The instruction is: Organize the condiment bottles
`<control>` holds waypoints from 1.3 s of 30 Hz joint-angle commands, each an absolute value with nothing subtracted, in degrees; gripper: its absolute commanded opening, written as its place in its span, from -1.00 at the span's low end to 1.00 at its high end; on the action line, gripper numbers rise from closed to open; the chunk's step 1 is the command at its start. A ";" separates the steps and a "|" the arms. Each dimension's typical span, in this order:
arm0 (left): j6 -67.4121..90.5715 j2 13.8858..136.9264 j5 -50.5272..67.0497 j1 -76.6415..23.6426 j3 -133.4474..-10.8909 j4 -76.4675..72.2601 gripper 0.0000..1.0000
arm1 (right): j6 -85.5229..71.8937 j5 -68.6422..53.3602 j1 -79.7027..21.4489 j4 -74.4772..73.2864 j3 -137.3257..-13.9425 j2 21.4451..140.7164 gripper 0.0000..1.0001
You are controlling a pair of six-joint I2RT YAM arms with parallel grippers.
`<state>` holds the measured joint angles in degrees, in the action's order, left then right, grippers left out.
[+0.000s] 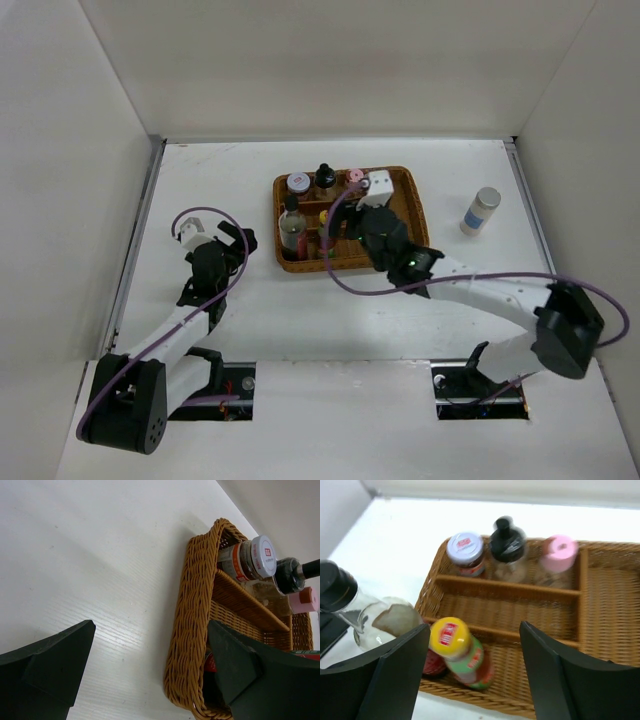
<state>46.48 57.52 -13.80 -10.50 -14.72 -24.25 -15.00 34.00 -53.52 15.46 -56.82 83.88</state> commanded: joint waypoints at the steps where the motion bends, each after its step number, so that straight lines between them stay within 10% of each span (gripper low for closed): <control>1: 46.85 56.25 -13.10 -9.97 -14.41 -26.81 1.00 | -14.94 36.30 -49.19 16.53 -53.80 74.64 0.63; 15: 47.20 56.61 -12.39 -10.24 -14.59 -26.90 1.00 | -14.23 45.97 -9.46 10.47 -53.96 77.24 1.00; 32: 47.29 58.62 -13.10 -10.76 -14.76 -27.95 1.00 | -21.70 34.11 -0.48 3.34 -59.24 90.00 0.99; 35: 47.29 58.71 -12.57 -10.41 -14.68 -28.04 1.00 | -22.50 33.14 -0.74 3.16 -59.41 90.53 0.82; 39: 47.29 59.32 -12.84 -10.59 -14.85 -28.04 1.00 | -22.59 34.19 -1.18 4.30 -58.45 87.81 0.04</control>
